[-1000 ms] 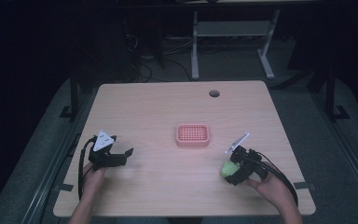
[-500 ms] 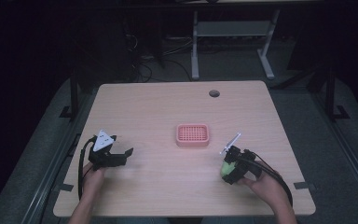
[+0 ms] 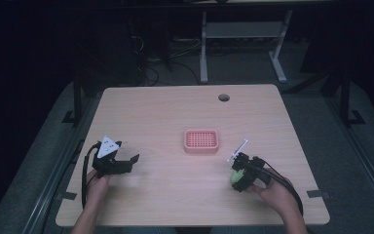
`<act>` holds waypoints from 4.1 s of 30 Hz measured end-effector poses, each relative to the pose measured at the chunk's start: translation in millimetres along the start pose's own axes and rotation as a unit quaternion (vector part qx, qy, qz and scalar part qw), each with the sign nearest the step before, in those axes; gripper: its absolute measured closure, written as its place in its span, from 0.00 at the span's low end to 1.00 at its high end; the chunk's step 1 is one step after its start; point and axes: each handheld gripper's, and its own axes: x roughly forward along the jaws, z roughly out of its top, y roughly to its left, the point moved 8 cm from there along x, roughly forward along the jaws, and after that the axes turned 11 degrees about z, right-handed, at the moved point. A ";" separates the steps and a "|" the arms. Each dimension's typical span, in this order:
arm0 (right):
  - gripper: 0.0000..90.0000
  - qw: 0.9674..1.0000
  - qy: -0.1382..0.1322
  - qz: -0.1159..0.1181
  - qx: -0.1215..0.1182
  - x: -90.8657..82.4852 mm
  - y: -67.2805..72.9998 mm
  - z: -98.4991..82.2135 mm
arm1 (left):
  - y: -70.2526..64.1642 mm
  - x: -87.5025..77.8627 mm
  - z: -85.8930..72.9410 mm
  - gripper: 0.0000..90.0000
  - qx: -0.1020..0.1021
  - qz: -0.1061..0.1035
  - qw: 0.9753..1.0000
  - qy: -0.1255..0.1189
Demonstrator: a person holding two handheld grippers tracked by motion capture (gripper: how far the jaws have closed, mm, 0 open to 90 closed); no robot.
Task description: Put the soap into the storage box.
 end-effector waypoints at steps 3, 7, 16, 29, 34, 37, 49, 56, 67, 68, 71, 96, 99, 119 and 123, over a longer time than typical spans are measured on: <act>0.27 1.000 0.001 0.001 0.000 0.0 0.0 0.0 | 0.2 0.4 0.2 0.16 -0.003 0.000 1.000 -0.002; 0.28 1.000 0.003 0.000 -0.002 -0.1 0.1 0.1 | 0.1 -0.1 0.2 0.16 -0.003 -0.001 1.000 -0.001; 0.28 0.999 -0.002 -0.011 -0.035 -4.6 2.8 4.4 | 0.7 0.0 0.4 0.16 -0.002 0.000 1.000 -0.003; 0.29 0.999 -0.014 -0.007 -0.052 -15.9 5.1 16.1 | 2.7 -1.1 0.4 0.16 -0.004 0.003 1.000 -0.003; 0.29 0.998 -0.005 -0.006 -0.057 -15.4 6.8 14.9 | 2.6 -1.2 0.5 0.16 -0.004 0.003 1.000 -0.003; 0.29 0.998 -0.003 -0.006 -0.058 -13.4 5.4 12.4 | 2.5 -1.3 1.1 0.16 -0.002 0.003 1.000 -0.007; 0.29 0.998 -0.033 -0.004 -0.060 -27.2 4.4 20.8 | 3.4 -1.1 0.7 0.16 -0.003 0.005 1.000 -0.005; 0.29 0.997 -0.045 -0.002 -0.064 -35.4 1.7 32.0 | 3.4 -1.0 0.6 0.16 -0.004 0.005 1.000 -0.005; 0.29 0.995 -0.057 0.008 -0.076 -44.4 -3.3 57.8 | 3.7 -1.2 0.8 0.16 -0.002 0.006 1.000 -0.006; 0.29 0.995 -0.056 0.008 -0.077 -44.6 -4.0 60.2 | 3.7 -1.3 0.8 0.16 -0.002 0.005 1.000 -0.005; 0.29 0.995 -0.055 0.009 -0.079 -45.1 -6.3 67.1 | 3.9 -1.1 0.6 0.16 -0.004 0.006 1.000 -0.004; 0.29 0.995 -0.050 0.024 -0.086 -44.3 -18.7 104.8 | 4.9 -1.3 0.2 0.16 -0.005 0.006 1.000 -0.002; 0.29 0.995 -0.046 0.025 -0.088 -42.7 -19.9 110.6 | 5.6 -1.5 0.5 0.16 -0.007 0.008 1.000 -0.004; 0.29 0.995 -0.040 0.032 -0.086 -31.0 -31.4 157.7 | 5.4 -1.5 1.3 0.16 -0.009 0.006 1.000 -0.005; 0.29 0.996 -0.038 0.034 -0.076 -25.4 -35.9 165.4 | 5.2 -1.1 1.3 0.16 -0.009 0.007 1.000 -0.006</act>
